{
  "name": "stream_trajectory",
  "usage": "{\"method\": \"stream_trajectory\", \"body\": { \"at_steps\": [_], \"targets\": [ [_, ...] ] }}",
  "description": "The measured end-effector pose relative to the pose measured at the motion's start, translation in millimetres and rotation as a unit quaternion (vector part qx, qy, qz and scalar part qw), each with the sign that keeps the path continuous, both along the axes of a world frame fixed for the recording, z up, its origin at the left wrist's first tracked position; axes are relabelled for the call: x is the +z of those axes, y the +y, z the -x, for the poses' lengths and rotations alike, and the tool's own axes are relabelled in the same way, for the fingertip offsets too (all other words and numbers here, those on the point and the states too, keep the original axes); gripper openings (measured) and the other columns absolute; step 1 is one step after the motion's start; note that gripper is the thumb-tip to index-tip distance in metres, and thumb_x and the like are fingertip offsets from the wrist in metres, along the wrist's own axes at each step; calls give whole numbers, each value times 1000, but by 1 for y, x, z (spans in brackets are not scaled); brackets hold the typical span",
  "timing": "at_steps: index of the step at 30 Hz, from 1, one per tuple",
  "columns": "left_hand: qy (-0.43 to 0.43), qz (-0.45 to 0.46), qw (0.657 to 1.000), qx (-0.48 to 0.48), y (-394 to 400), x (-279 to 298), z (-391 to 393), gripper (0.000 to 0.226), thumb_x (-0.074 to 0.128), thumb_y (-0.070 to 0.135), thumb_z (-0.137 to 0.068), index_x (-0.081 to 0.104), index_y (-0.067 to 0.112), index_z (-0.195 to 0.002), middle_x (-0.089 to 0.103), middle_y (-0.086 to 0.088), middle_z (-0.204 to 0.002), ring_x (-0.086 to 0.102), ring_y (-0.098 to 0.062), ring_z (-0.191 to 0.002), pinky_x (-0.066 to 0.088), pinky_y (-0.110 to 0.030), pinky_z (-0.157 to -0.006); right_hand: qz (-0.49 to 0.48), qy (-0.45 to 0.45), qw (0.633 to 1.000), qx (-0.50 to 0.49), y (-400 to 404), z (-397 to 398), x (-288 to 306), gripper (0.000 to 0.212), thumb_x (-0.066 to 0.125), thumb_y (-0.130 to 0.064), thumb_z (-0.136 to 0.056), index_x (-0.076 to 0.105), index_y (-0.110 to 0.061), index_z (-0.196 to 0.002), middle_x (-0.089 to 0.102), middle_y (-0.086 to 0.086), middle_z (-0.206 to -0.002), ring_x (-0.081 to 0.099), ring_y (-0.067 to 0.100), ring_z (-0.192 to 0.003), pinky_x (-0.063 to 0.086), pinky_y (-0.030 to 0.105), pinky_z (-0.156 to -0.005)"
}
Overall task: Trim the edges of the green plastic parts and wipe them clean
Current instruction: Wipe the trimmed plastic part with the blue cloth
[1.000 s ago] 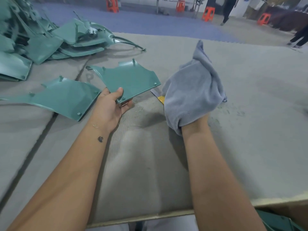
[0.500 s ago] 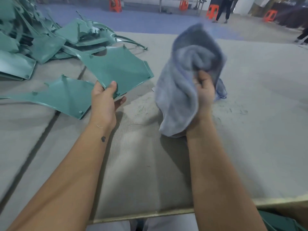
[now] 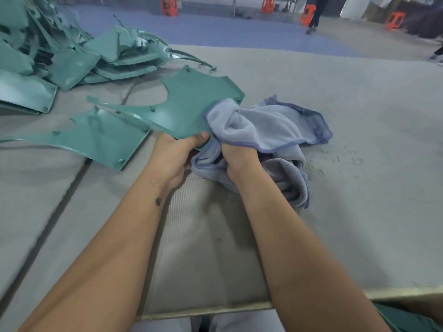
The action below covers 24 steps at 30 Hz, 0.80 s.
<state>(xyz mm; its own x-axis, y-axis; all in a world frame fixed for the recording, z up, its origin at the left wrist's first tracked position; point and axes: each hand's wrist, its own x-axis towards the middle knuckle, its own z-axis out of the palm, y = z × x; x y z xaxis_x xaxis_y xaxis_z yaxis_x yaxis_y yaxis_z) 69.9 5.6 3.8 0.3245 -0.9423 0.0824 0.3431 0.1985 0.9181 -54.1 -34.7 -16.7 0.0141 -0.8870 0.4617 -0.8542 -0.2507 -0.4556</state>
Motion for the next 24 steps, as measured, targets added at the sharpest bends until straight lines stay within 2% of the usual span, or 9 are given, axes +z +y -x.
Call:
{"method": "stream_trajectory", "body": {
  "at_steps": [1, 3, 6, 9, 12, 15, 17, 20, 24],
  "targets": [
    [-2, -10, 1000, -13, 1, 0, 0, 33, 57, -14, -85, 63, 3, -113, 68, -13, -110, 66, -25, -98, 55, -38, -90, -90, -95, 991, -6, -2, -16, 15, 33, 14, -15, -106, -1, -2, -132, 45, -10, -139, 24, 5, -138, 10, 22, -114],
    [-4, -14, 999, -34, 2, -1, 0, 34, 56, -14, -85, 63, 4, -113, 71, -8, -104, 69, -21, -91, 58, -34, -81, -215, -269, 939, 21, -14, -16, 38, 27, 27, -10, -104, 36, -11, -130, 39, 12, -144, 45, 19, -122, 31, 23, -104],
    [-5, -14, 999, -40, 3, -1, -2, 34, 57, -14, -84, 64, 11, -107, 75, 1, -91, 71, -14, -81, 58, -28, -64, -51, -227, 972, 23, -13, -22, 30, 40, 15, -16, -105, 50, -34, -111, 57, -15, -110, 54, -2, -99, 41, 12, -88],
    [-17, -25, 1000, 8, 1, -2, -6, 33, 60, -13, -83, 64, 15, -99, 75, 6, -81, 71, -11, -72, 56, -26, -56, 14, -145, 989, -35, -23, -8, 28, 11, 46, -36, -100, 50, -33, -110, 54, -14, -101, 53, 1, -93, 41, 15, -84],
    [-14, -29, 997, 70, -4, -3, -11, 31, 65, -11, -83, 64, 18, -93, 74, 8, -78, 71, -11, -72, 55, -25, -55, -2, -122, 993, -7, -25, 13, 26, 36, 61, -38, -90, 55, -18, -120, 61, -6, -104, 57, 8, -92, 45, 23, -82],
    [-29, -30, 995, 94, -5, -5, -10, 30, 68, -8, -82, 65, 16, -100, 73, 3, -87, 70, -14, -76, 55, -26, -58, -43, 27, 996, 77, -16, 11, 24, 31, 58, -29, -93, 59, -12, -119, 61, 12, -120, 66, 6, -94, 52, 22, -84],
    [-40, -20, 996, 81, -5, -6, -9, 33, 69, -8, -79, 66, 13, -105, 74, -1, -91, 70, -17, -79, 56, -29, -62, -67, 155, 968, 185, -9, 9, 37, 27, 49, -20, -98, 55, -11, -123, 48, 18, -135, 62, 0, -103, 41, 8, -89],
    [-57, -25, 996, 62, -4, -1, -9, 40, 69, 8, -71, 67, 9, -111, 73, -8, -96, 71, -23, -84, 58, -33, -65, -142, 206, 957, 145, -4, 3, 43, 63, 35, -30, -103, 0, -12, -151, -4, 11, -160, 4, 23, -147, -5, 31, -114],
    [-75, -17, 994, 82, -3, 2, -7, 32, 70, 9, -70, 68, 9, -102, 74, -3, -89, 72, -17, -84, 58, -31, -67, -134, 232, 960, 82, 5, 0, 42, 60, 27, -37, -104, -2, -14, -151, -2, 8, -160, 1, 22, -146, -7, 32, -113]
  ]
}}
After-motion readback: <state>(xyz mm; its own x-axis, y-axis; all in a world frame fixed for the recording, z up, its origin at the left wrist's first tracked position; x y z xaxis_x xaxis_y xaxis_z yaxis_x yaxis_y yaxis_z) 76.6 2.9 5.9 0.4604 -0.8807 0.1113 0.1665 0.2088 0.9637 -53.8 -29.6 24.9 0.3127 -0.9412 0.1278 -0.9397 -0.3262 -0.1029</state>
